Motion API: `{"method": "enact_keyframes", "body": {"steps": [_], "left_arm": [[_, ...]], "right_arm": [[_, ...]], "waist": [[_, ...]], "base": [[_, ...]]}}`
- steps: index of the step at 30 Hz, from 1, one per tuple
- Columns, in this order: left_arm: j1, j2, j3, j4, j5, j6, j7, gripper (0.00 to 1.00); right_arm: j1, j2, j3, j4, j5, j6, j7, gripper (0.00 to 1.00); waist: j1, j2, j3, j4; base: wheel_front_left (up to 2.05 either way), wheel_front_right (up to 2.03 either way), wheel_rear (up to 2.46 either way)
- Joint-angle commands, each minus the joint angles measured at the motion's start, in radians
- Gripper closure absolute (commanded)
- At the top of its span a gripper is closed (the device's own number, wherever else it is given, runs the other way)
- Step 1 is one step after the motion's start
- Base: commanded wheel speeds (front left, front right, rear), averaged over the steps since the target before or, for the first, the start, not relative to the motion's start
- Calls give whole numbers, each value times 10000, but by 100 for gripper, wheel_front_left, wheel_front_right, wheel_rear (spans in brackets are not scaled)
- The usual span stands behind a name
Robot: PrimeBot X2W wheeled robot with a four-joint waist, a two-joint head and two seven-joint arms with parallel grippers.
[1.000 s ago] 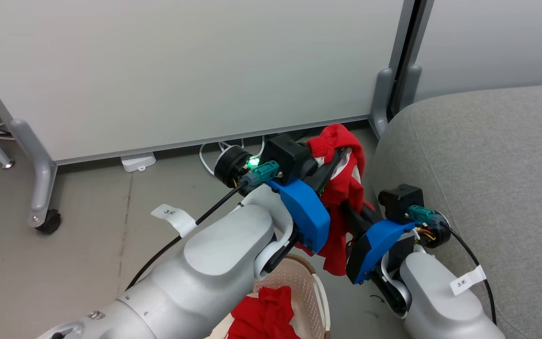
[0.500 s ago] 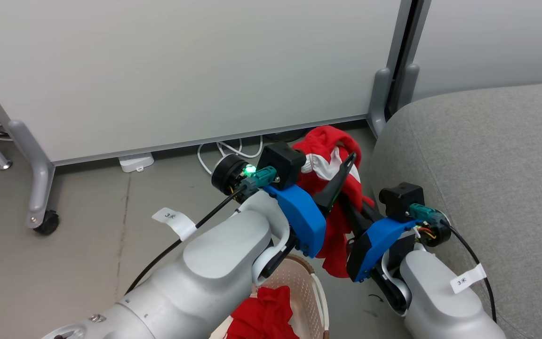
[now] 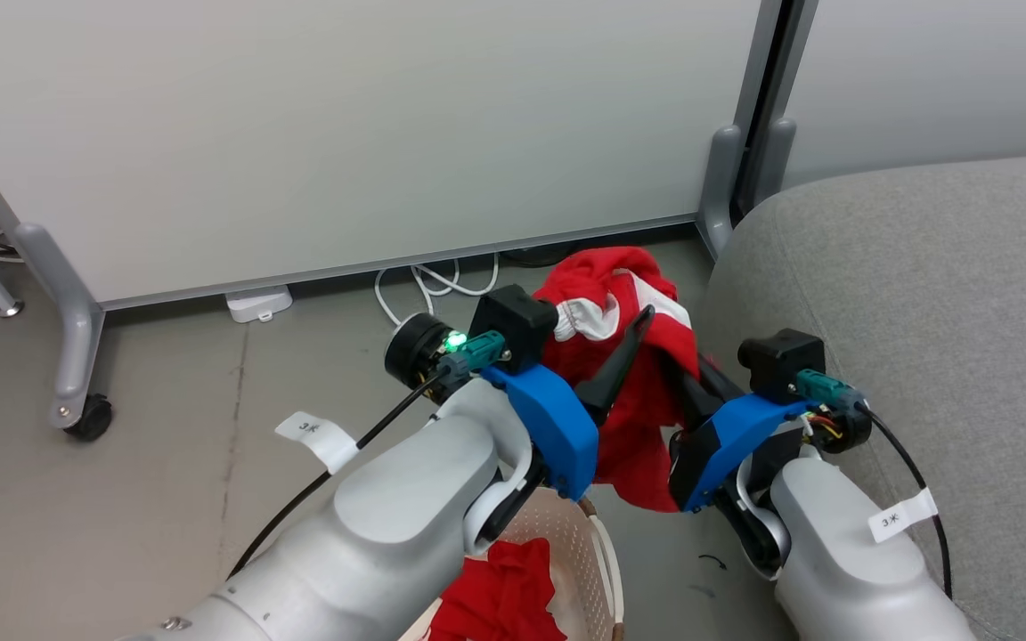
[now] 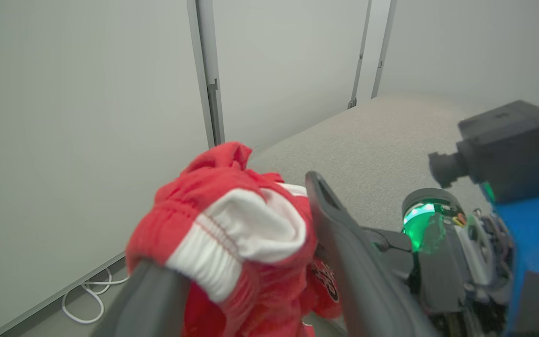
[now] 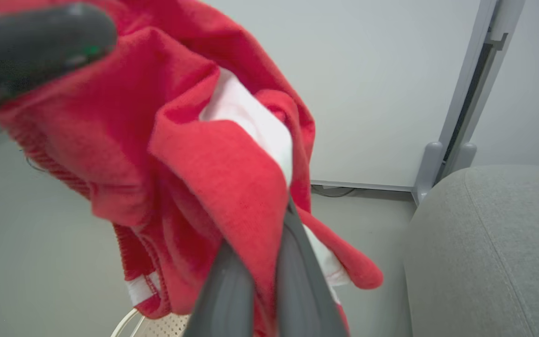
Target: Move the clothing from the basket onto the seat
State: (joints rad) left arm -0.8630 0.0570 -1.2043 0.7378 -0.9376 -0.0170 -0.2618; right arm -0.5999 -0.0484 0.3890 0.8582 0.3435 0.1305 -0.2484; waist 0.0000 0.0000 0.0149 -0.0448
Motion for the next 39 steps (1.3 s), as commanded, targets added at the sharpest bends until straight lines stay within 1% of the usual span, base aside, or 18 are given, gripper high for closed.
{"method": "enact_keyframes", "body": {"steps": [1,7,14,22,27,32,39], "left_arm": [[263,147,182,-100,134,-7,-47,0],[1268,888,934,-956,800,-360,-47,0],[2811,1565,2256,-2359,1927,-320,-47,0],[4676,2113,3754,-3647,3118,-419,-46,0],[5773,2307,4788,-4216,3667,-355,-46,0],[6890,2388,6018,-4897,4228,-234,-41,0],[7867,2260,7175,-5434,5071,-410,-38,0]], "right_arm": [[-166,-34,-127,18,-99,5,-57,100],[-197,-33,-596,-84,-365,5,-129,100],[-25,-34,-1056,-246,-640,5,-133,100],[149,-34,-1650,-527,-1009,5,-145,100],[257,-34,-1885,-732,-1188,5,-125,100],[356,-33,-1739,-988,-1126,5,6,100],[524,-30,-1585,-1313,-1158,5,170,100]], "waist": [[0,0,7,-3],[0,0,43,-1],[0,0,90,29],[0,0,74,-45],[0,0,26,-229],[0,0,11,-624],[0,0,111,-1107]], "base": [[0,0,0],[0,0,0],[0,0,0],[0,0,0],[0,0,0],[0,0,0],[0,0,0]]}}
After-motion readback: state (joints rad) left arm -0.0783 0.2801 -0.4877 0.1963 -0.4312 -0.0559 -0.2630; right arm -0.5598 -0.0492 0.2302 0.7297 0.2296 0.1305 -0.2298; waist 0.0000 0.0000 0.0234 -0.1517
